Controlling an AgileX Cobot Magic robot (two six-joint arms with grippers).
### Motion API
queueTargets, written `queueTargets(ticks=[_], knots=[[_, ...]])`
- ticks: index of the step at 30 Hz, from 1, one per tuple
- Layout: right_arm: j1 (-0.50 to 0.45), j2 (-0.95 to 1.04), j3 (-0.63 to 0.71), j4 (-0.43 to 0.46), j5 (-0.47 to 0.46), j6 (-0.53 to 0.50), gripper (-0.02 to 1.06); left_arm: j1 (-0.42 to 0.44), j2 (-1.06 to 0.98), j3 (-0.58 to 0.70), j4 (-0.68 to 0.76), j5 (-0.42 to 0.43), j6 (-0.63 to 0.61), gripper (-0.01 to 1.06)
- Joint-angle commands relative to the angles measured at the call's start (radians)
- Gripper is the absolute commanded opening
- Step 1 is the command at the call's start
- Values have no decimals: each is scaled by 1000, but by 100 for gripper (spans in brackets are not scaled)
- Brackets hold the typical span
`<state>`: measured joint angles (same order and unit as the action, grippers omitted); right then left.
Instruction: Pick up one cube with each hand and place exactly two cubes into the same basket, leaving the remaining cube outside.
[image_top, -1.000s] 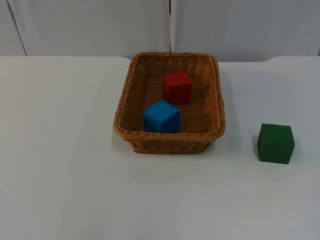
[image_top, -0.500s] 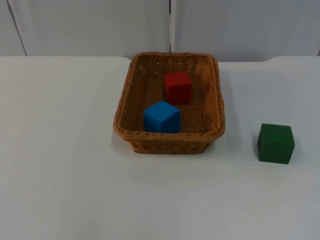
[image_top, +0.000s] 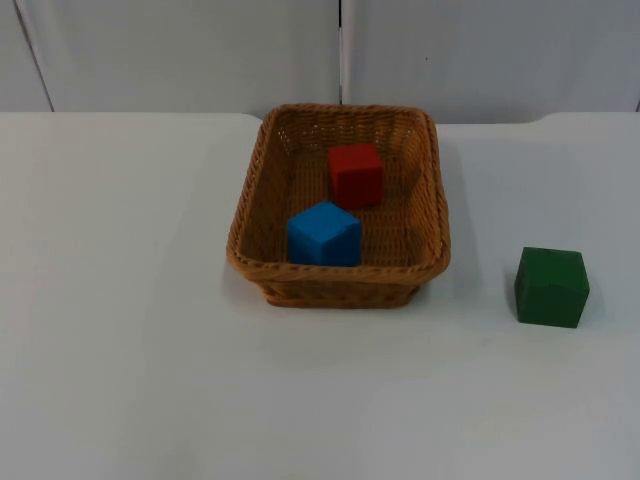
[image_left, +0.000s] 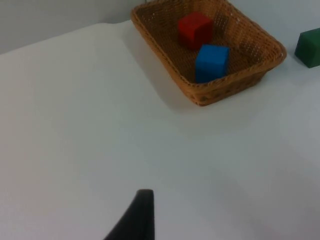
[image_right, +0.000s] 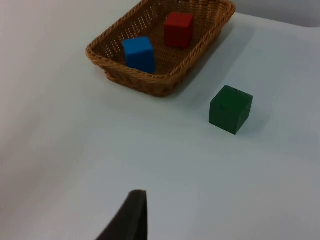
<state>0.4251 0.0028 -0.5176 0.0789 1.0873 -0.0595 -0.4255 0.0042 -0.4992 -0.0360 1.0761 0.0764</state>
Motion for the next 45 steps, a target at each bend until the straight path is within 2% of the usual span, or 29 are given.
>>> queueTargets(ticks=[1, 34, 40, 44, 45], knots=[[3, -3, 2, -5, -7, -8, 105, -4, -4, 6, -9, 1, -7, 105], [3, -3, 2, 1, -7, -8, 105, -2, -4, 6, -12, 1, -24, 105], [3, -3, 2, 1, -9, -3, 105, 58, -4, 6, -10, 1, -24, 105], [3, -3, 2, 1, -11, -3, 105, 148, -4, 6, -10, 1, -24, 105], [3, -3, 2, 1, -11, -3, 105, 148, -4, 6, -10, 1, -24, 105]])
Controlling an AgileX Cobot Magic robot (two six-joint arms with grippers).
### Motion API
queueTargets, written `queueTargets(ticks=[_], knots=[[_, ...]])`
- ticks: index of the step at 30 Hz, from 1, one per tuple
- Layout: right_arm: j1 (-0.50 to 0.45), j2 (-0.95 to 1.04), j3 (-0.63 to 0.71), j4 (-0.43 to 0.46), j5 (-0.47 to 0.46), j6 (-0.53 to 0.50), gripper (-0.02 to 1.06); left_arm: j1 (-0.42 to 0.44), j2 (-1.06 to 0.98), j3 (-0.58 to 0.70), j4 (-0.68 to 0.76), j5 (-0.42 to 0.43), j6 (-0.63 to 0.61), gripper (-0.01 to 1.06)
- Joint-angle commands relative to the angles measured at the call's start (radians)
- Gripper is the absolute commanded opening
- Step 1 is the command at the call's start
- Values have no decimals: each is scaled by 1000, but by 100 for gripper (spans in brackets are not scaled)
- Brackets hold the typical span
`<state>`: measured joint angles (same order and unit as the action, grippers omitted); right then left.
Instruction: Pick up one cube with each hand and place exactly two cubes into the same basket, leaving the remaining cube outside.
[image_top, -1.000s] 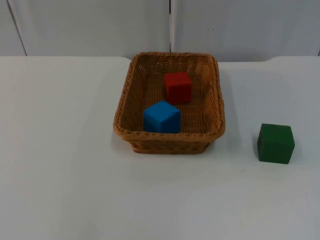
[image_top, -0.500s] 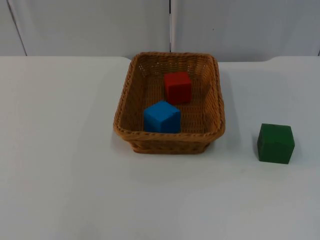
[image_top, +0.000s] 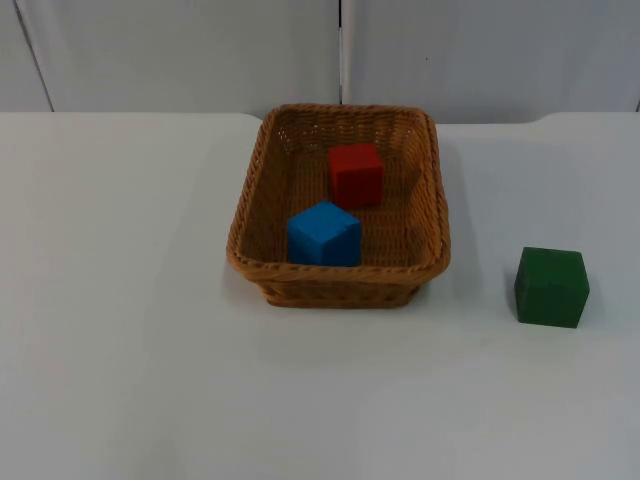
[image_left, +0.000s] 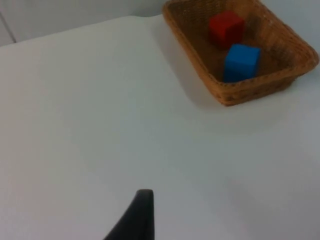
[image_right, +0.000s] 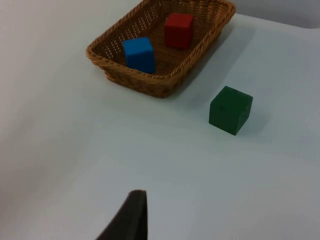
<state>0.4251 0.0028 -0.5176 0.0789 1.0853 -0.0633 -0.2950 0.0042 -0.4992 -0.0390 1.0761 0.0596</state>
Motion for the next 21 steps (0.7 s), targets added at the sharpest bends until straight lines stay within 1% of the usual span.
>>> queueTargets(ticks=[1, 5, 6, 10, 11, 15, 21], knots=[[3, -3, 2, 1, -9, 1, 105, 44, -4, 6, -7, 1, -7, 105], [3, -3, 2, 1, -9, 1, 105, 147, -4, 6, -7, 1, -7, 105], [3, -3, 2, 1, -9, 1, 105, 147, -4, 6, -7, 1, -7, 105], [3, -3, 2, 1, -9, 1, 105, 234, -4, 6, -7, 1, -7, 105], [3, -3, 2, 1, -9, 1, 105, 234, -4, 6, -7, 1, -7, 105], [3, -3, 2, 1, -9, 1, 105, 292, -4, 6, -7, 1, -7, 105], [3, -3, 2, 1, -9, 1, 105, 309, -4, 6, -7, 1, -7, 105]])
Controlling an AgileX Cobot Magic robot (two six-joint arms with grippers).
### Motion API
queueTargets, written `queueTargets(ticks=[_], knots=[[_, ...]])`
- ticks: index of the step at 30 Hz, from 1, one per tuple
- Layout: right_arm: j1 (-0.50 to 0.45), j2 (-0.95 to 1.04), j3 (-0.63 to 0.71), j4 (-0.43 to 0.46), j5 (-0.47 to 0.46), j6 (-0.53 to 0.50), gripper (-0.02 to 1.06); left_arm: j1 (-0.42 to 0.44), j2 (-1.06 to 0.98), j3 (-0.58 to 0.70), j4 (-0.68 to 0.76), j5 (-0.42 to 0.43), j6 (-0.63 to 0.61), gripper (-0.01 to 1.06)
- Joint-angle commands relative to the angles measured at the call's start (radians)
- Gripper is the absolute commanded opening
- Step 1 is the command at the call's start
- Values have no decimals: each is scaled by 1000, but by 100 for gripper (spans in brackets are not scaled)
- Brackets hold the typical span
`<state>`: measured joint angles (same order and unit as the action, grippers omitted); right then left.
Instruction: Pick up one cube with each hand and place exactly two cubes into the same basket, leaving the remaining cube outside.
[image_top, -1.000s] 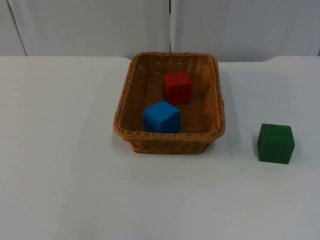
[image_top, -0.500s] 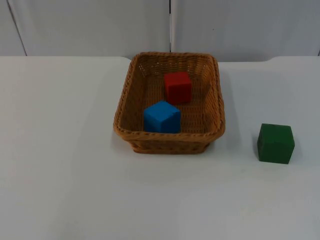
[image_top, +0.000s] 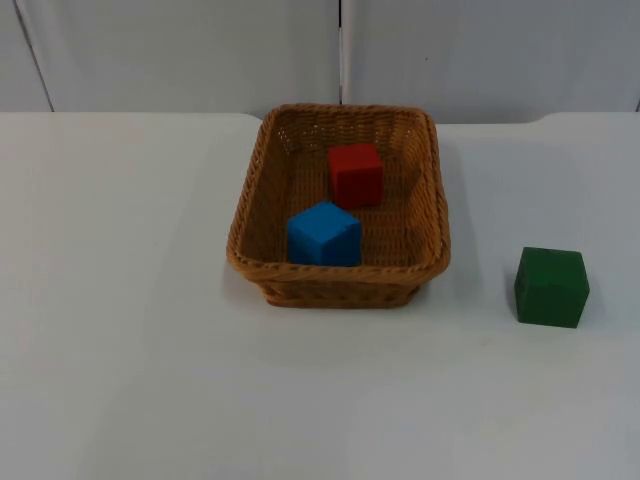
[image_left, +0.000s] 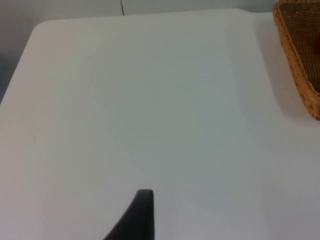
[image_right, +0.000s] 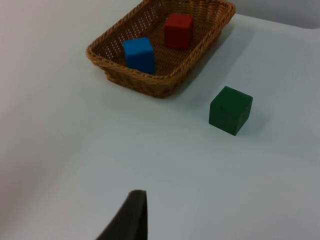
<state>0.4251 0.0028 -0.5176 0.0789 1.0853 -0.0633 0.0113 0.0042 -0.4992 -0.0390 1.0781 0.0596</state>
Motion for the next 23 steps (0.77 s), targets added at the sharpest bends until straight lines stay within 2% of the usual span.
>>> queueTargets(ticks=[1, 4, 12, 23], knots=[[1, -3, 2, 1, -9, 1, 105, 2, -4, 6, -7, -1, -7, 105], [-13, -3, 2, 1, -9, 1, 105, 2, -4, 6, -7, -1, -7, 105], [-142, -3, 2, 1, -9, 1, 105, 2, -4, 6, -7, -1, -7, 105], [-259, -3, 2, 2, -9, 1, 105, 2, -4, 6, -7, -1, -7, 105]])
